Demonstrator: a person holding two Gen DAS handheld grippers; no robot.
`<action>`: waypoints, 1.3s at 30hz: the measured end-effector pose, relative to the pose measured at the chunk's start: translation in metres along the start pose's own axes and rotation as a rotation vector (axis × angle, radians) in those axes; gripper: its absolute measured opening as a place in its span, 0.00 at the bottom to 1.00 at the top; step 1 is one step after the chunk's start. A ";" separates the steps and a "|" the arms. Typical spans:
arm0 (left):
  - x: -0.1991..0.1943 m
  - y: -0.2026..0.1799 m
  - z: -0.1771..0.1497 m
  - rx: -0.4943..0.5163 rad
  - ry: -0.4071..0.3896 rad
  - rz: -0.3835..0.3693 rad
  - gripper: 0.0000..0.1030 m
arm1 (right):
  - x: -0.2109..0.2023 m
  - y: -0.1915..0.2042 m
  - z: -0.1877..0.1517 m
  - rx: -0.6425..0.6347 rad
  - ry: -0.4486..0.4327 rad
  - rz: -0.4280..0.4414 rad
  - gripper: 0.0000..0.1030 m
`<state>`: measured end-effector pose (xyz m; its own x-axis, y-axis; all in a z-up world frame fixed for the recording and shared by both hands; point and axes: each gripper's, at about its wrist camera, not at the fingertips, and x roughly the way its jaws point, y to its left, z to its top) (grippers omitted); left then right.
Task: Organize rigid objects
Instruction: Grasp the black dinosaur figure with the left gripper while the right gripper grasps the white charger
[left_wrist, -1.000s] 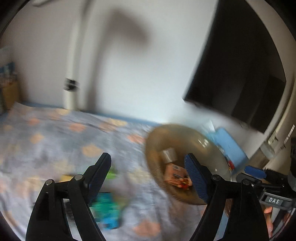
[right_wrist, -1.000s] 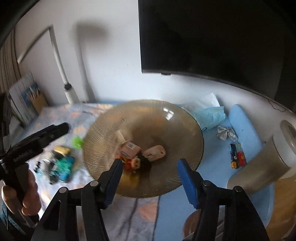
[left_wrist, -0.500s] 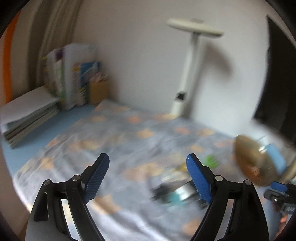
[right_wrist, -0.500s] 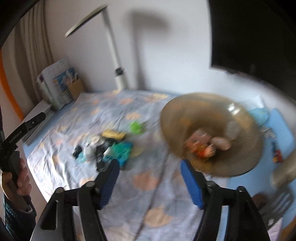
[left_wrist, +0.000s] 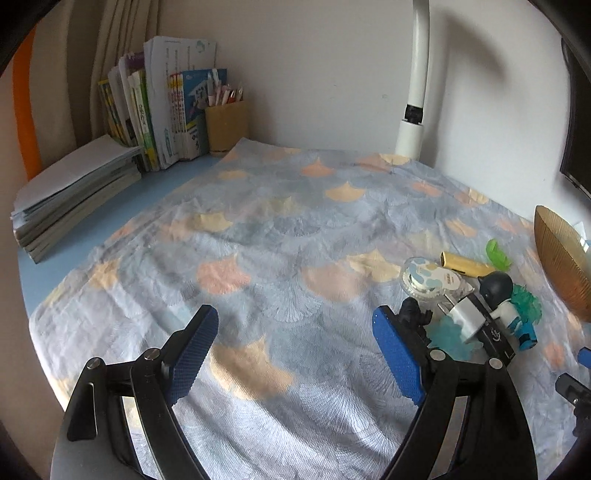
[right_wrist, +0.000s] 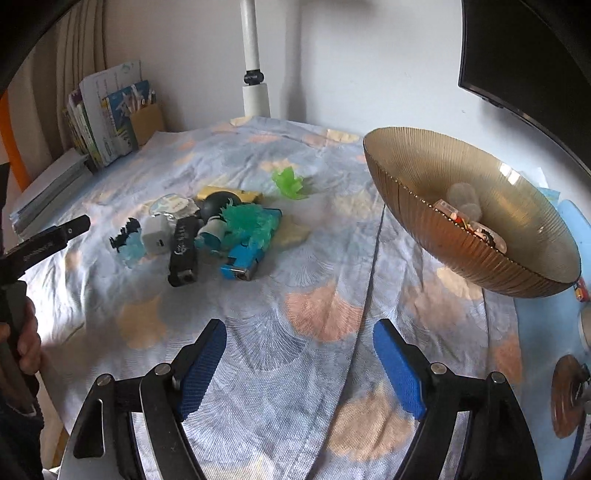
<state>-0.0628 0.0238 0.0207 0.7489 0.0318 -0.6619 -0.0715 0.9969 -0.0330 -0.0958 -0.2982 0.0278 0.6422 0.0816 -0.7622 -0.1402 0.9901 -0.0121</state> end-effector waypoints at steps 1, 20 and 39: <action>0.000 0.000 0.000 0.004 0.004 -0.002 0.82 | 0.001 0.002 0.000 -0.010 0.001 -0.005 0.78; 0.030 -0.024 0.016 0.092 0.204 -0.425 0.65 | -0.013 0.043 0.041 -0.087 0.012 0.054 0.62; 0.043 -0.005 0.025 0.078 0.228 -0.415 0.51 | 0.070 0.126 0.090 -0.220 0.161 0.240 0.28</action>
<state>-0.0134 0.0224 0.0108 0.5397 -0.3779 -0.7523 0.2595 0.9248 -0.2783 -0.0011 -0.1571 0.0310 0.4470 0.2722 -0.8521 -0.4425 0.8951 0.0538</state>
